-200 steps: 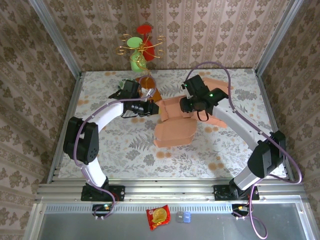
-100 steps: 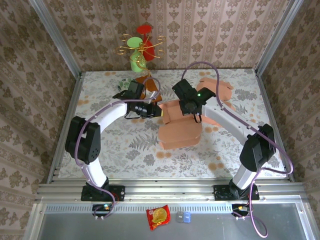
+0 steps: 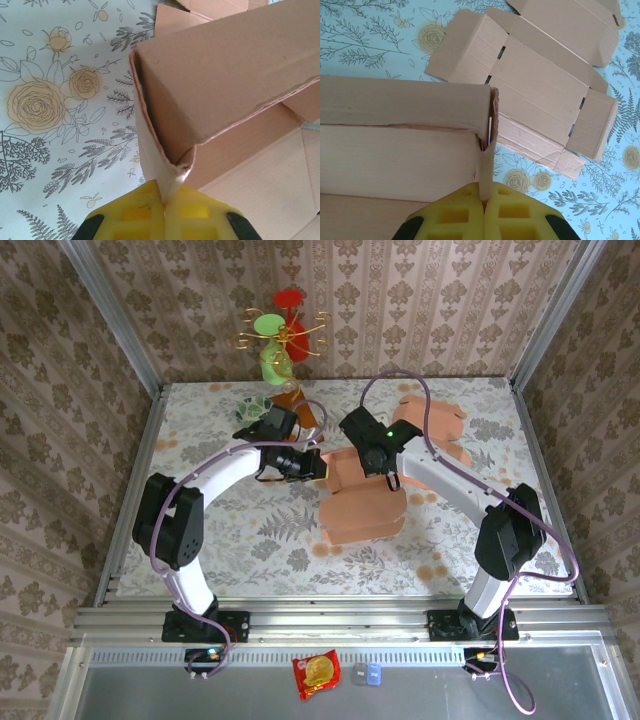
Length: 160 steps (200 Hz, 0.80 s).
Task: Fold the paper box
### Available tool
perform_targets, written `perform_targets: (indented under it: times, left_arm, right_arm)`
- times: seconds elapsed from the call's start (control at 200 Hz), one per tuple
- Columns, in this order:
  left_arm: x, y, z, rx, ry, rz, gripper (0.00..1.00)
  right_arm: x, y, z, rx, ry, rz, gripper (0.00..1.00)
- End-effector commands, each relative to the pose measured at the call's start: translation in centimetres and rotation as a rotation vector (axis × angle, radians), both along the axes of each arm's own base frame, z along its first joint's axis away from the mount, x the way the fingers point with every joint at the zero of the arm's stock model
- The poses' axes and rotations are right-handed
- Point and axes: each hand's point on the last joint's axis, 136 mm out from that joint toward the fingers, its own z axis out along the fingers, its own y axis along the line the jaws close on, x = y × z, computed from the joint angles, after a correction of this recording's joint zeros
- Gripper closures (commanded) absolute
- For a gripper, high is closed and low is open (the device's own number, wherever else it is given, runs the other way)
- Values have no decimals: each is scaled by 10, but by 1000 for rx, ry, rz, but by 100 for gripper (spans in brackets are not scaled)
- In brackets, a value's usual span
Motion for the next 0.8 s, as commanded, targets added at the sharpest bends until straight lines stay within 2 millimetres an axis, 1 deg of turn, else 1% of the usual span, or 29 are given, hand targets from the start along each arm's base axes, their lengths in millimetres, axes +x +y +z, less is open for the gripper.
perform_targets:
  times: [0.0,0.075,0.215,0.475,0.515,0.6,0.685,0.795]
  left_arm:
    - [-1,-1,11,20,-2,16,100]
    - [-3,-2,10,25,4,13,100]
    - [-7,-1,7,42,13,4,100]
    - [-9,0,5,48,18,2,100]
    - [-9,0,6,48,17,2,100]
    - [-8,-1,6,52,16,5,100]
    - [-9,-2,5,62,18,5,100]
    - [-9,-4,5,78,18,9,100]
  right_arm:
    - [-1,-2,-13,-11,20,-21,88]
    - [0,-1,-18,7,28,-24,83]
    - [4,-3,-24,34,41,-28,78]
    - [8,-10,-30,22,55,-44,78]
    - [9,-11,-31,14,56,-46,81]
    - [9,-16,-33,-24,61,-72,93]
    - [8,-21,-32,-75,62,-99,100]
    - [7,-32,-29,-165,51,-164,100]
